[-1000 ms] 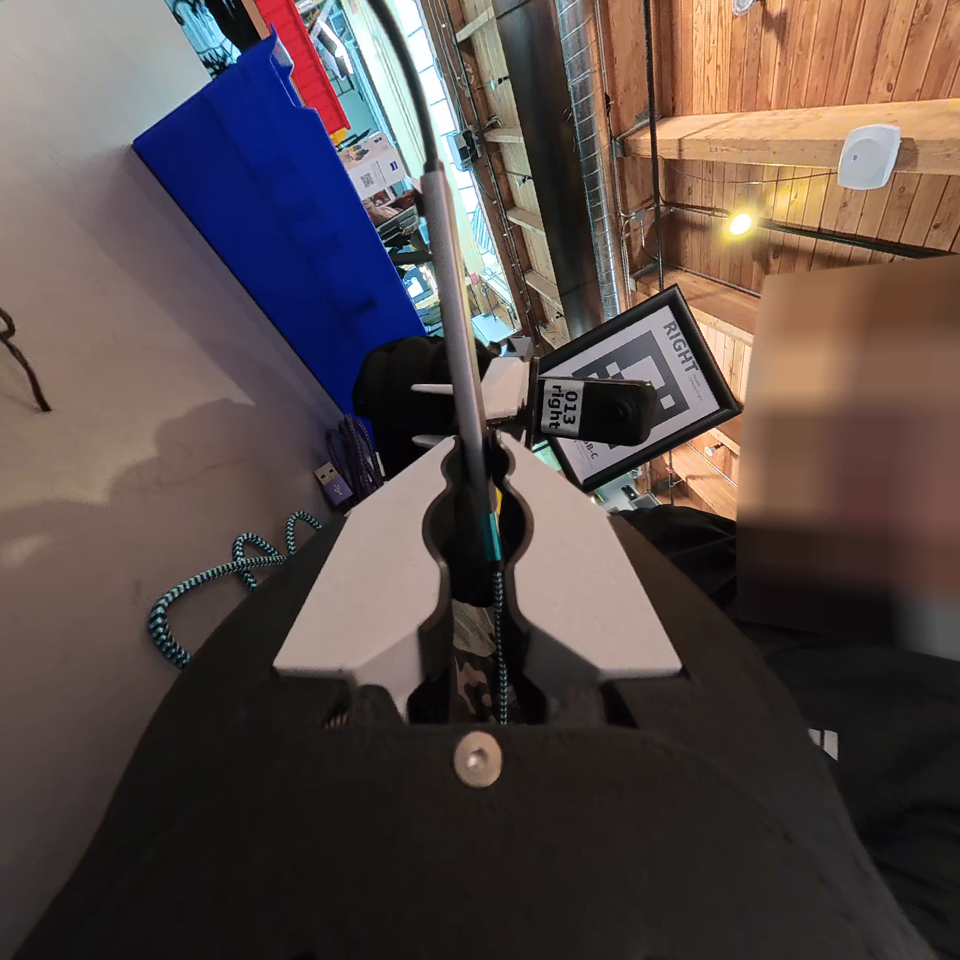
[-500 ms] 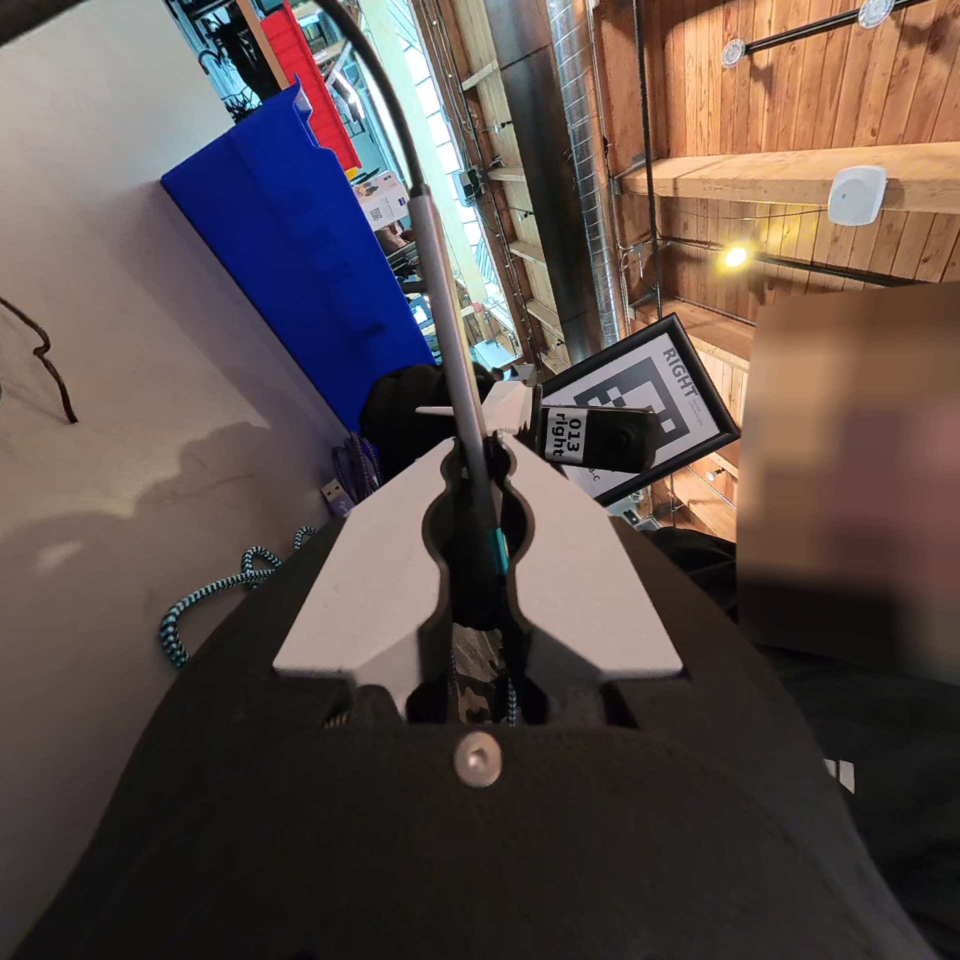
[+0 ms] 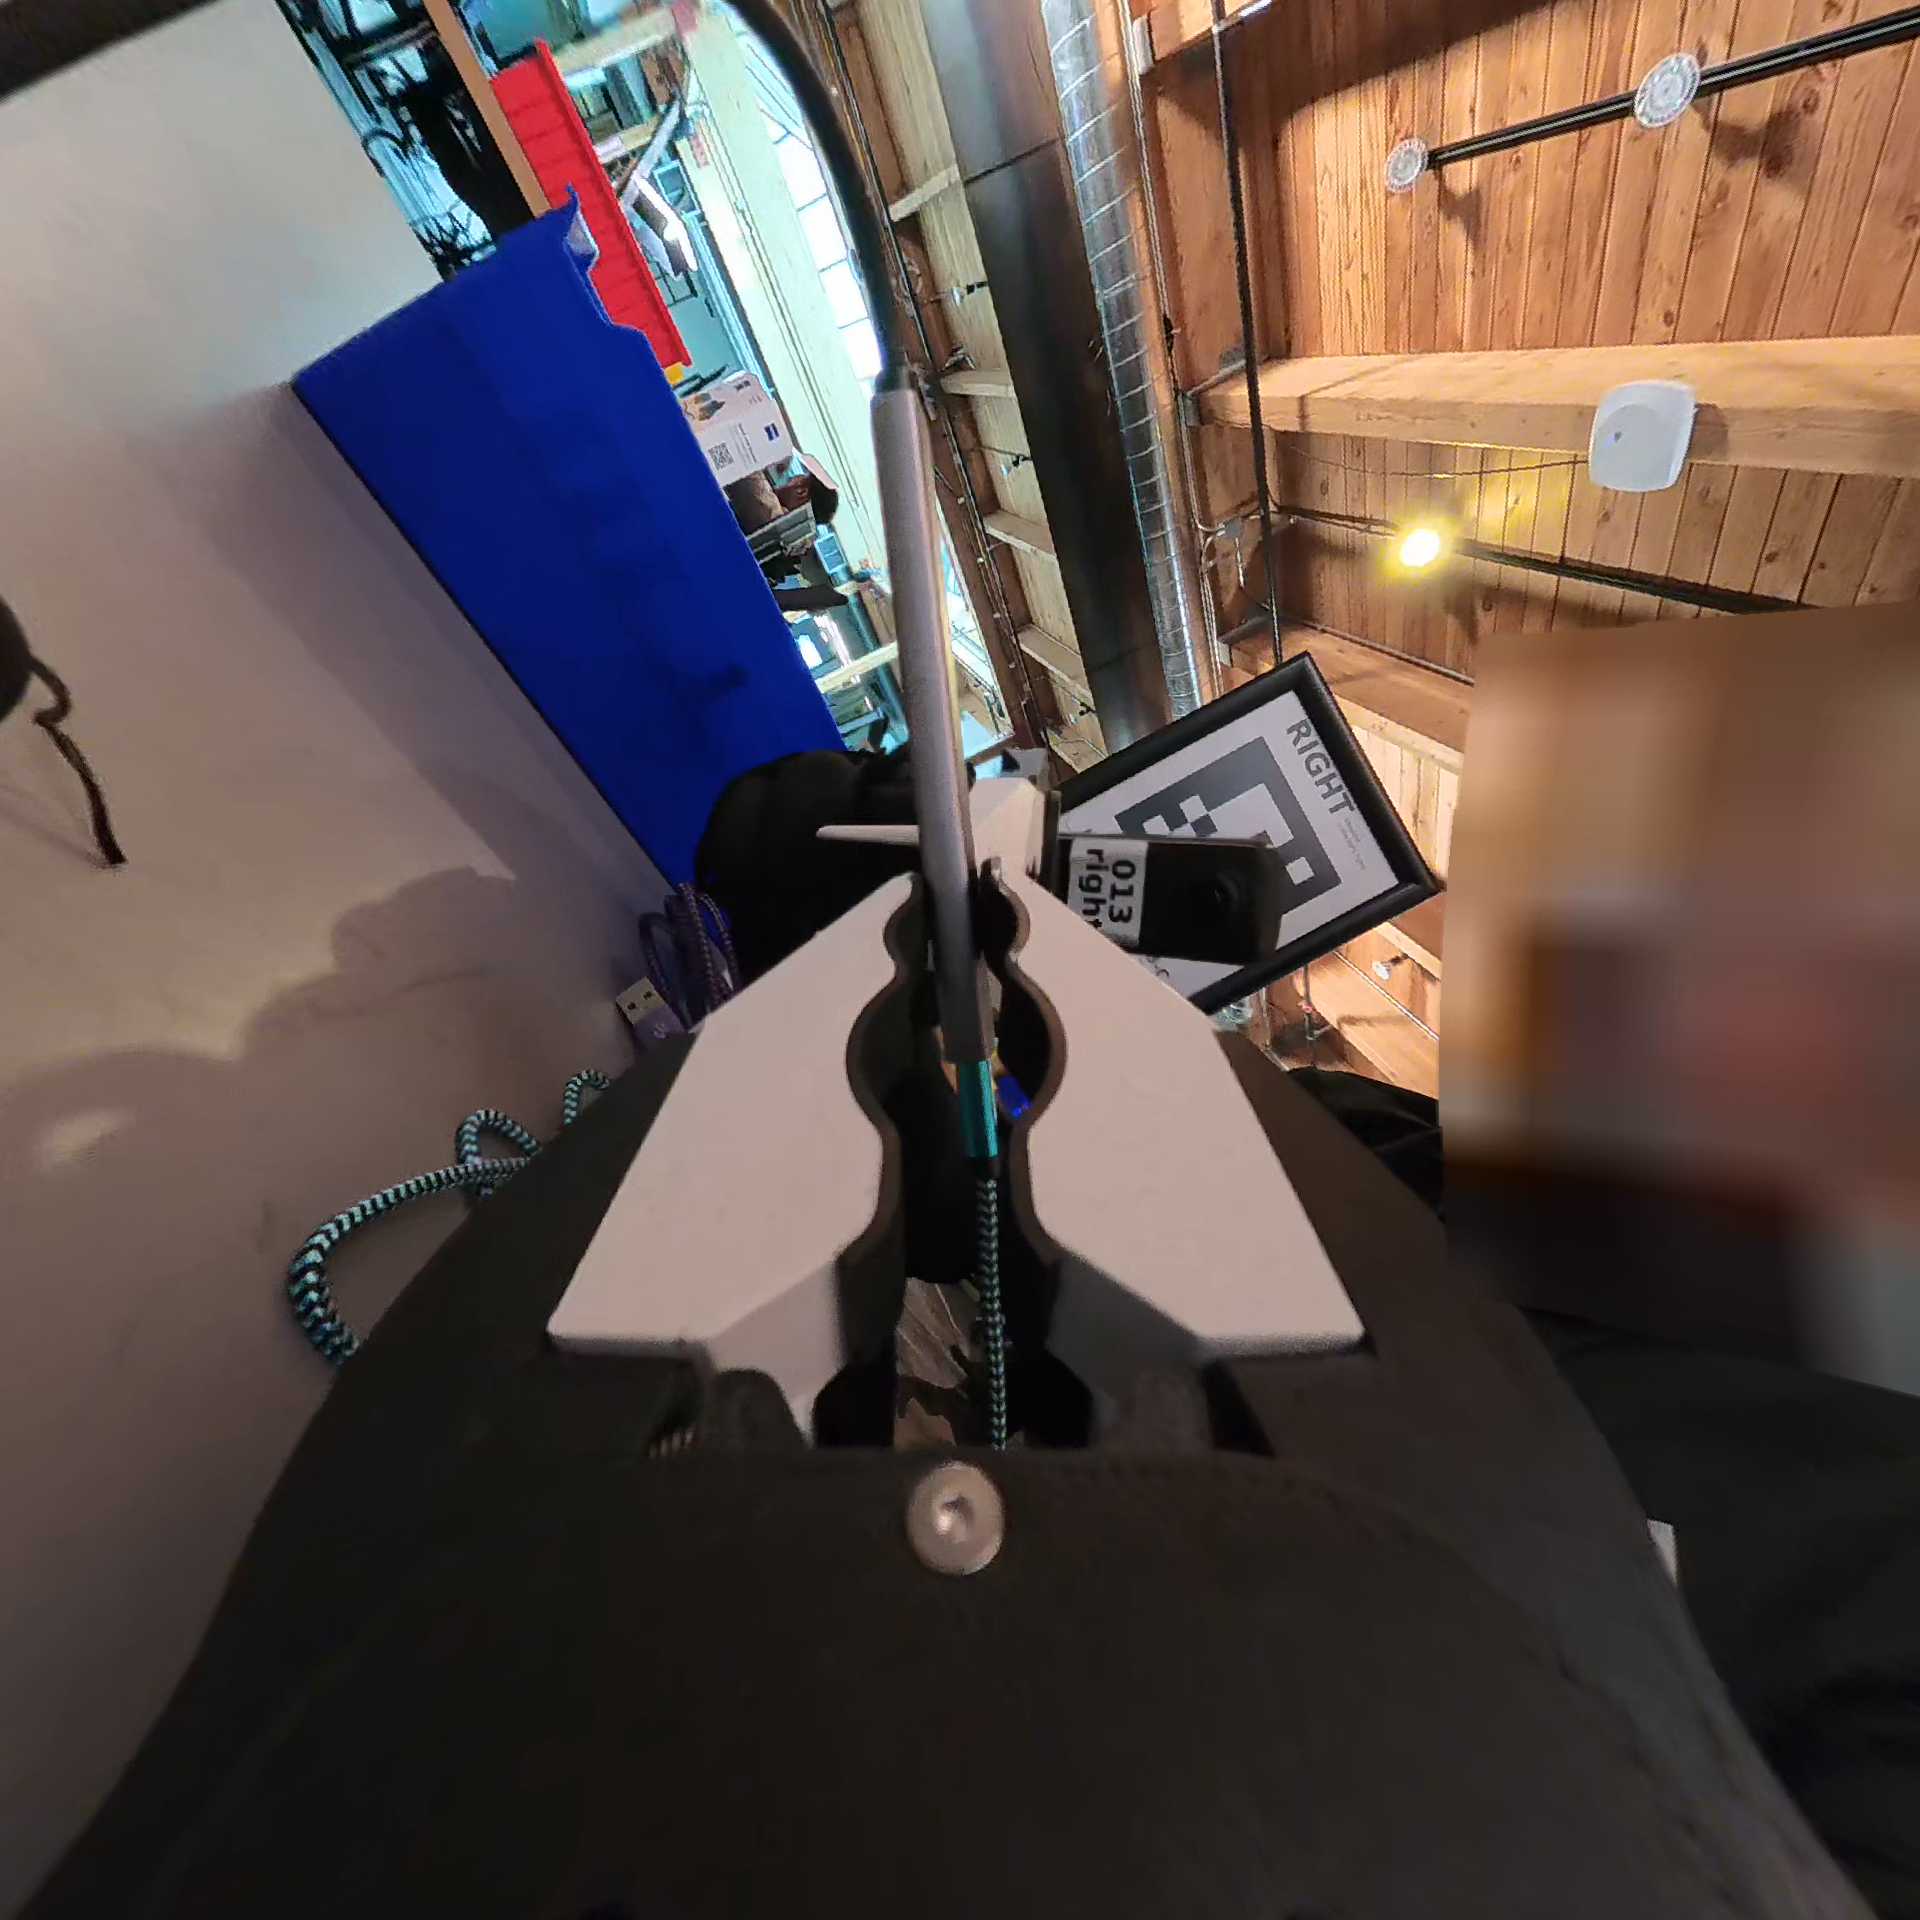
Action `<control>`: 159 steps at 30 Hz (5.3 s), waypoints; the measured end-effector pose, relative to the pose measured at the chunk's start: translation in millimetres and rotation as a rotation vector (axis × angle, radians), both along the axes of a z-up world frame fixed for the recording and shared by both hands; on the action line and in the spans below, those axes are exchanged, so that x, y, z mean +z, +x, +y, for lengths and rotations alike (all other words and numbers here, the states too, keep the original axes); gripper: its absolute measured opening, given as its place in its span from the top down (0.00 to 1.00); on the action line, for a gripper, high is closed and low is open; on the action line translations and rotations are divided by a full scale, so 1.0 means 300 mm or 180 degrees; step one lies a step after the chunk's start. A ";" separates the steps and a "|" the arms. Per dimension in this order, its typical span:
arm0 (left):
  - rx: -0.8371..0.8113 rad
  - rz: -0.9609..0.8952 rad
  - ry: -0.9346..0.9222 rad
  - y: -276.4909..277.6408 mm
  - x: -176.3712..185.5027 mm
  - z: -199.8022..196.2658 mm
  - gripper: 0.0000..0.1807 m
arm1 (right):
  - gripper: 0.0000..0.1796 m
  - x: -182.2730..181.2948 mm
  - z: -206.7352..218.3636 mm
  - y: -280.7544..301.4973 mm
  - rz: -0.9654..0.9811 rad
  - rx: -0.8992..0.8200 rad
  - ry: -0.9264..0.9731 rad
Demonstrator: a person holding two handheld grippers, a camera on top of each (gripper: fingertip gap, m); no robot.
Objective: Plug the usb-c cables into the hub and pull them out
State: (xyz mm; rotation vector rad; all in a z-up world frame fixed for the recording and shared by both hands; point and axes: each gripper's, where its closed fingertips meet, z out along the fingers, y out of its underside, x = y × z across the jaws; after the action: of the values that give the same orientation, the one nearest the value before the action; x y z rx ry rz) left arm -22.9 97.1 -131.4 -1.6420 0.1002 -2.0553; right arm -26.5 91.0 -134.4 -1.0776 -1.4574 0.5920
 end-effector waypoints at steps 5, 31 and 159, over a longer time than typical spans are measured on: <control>-0.0043 0.0000 -0.0010 0.010 -0.001 -0.002 0.96 | 0.95 -0.002 0.000 -0.001 -0.0034 -0.0016 0.0055; 0.0272 -0.0073 -0.0181 -0.020 -0.005 0.037 0.95 | 0.96 -0.012 0.038 -0.041 -0.0077 -0.0242 -0.0045; 0.1161 0.0003 -0.0063 -0.089 -0.007 0.078 0.92 | 0.95 -0.011 0.064 -0.061 0.0237 -0.0322 -0.0672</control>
State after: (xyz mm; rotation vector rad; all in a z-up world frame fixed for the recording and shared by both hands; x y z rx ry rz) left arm -49.5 120.7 -133.5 -1.5410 -0.2060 -1.7819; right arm -44.9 110.3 -137.7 -1.2724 -1.2884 0.7177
